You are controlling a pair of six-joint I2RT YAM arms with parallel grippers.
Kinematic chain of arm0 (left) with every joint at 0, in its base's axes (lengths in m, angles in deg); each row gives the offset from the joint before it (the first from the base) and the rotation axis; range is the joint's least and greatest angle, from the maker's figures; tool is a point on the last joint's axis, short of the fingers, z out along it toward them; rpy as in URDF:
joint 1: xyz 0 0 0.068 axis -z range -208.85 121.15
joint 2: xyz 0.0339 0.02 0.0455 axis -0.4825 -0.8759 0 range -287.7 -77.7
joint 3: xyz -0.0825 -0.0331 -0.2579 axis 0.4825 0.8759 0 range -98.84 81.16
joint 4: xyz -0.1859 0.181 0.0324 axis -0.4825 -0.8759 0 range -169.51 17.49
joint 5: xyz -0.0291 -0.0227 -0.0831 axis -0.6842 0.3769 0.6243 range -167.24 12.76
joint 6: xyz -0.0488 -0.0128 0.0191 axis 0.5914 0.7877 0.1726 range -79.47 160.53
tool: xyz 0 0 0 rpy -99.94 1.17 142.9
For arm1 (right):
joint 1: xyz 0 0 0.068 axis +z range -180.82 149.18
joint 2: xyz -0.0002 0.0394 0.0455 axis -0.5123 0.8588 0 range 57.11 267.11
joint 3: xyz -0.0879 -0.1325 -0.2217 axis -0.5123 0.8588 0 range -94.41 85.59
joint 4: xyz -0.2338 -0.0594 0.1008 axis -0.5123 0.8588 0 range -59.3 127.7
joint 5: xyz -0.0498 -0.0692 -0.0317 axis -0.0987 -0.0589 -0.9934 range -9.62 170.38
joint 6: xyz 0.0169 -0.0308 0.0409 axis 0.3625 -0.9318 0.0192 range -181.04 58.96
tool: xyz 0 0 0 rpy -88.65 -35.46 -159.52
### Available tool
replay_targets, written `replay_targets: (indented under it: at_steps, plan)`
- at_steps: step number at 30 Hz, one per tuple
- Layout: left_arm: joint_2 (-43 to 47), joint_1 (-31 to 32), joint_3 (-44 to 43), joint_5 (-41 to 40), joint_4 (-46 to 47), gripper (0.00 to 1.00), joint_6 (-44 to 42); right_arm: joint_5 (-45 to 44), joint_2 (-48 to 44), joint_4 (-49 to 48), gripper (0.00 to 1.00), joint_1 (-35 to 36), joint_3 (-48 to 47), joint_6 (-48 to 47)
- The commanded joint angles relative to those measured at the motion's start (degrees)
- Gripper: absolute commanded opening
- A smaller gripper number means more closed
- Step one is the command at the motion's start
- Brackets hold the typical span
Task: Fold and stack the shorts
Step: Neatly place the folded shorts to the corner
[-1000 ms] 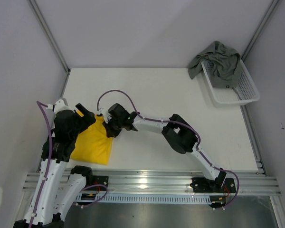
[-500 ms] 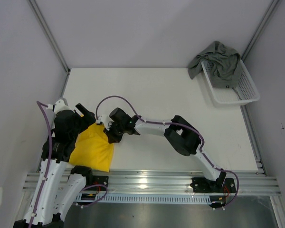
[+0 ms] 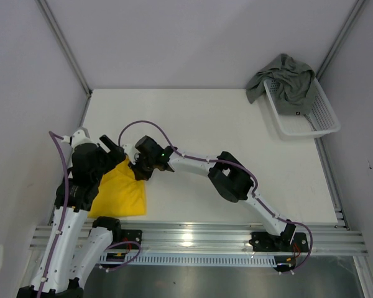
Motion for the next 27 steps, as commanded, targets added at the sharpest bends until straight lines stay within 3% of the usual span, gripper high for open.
replay_targets:
  at_steps: [1, 4, 8, 10, 14, 19, 27]
  plan:
    - [-0.4, 0.3, -1.4, -0.9, 1.4, 0.85, -1.1, -0.4, 1.7, 1.3, 0.0, 0.7, -2.0, 1.0]
    - [-0.7, 0.3, -2.1, -0.8, 1.2, 0.85, -1.1, -0.9, 0.3, -0.1, 0.14, 0.3, 0.1, 3.0]
    - [-1.0, 0.3, -3.9, -1.1, 0.7, 0.86, -1.2, 5.1, -5.4, -7.7, 0.46, -3.0, 8.4, 9.8]
    - [-0.7, 0.3, -4.3, -1.3, 0.6, 0.86, -1.4, 6.5, -9.6, -11.9, 0.5, -5.1, 13.1, 12.6]
    - [-0.4, 0.3, -5.8, -1.6, 0.5, 0.87, -2.2, 7.7, -15.6, -15.5, 0.74, -8.1, 18.0, 19.8]
    - [0.0, 0.3, -5.2, 0.9, 2.0, 0.87, -4.2, 8.1, -24.4, -22.7, 0.83, -12.3, 28.2, 29.7]
    - [2.1, 0.2, 1.1, 8.0, 6.8, 0.99, -4.9, -13.6, -39.8, -5.8, 0.83, -14.0, 32.7, 23.4]
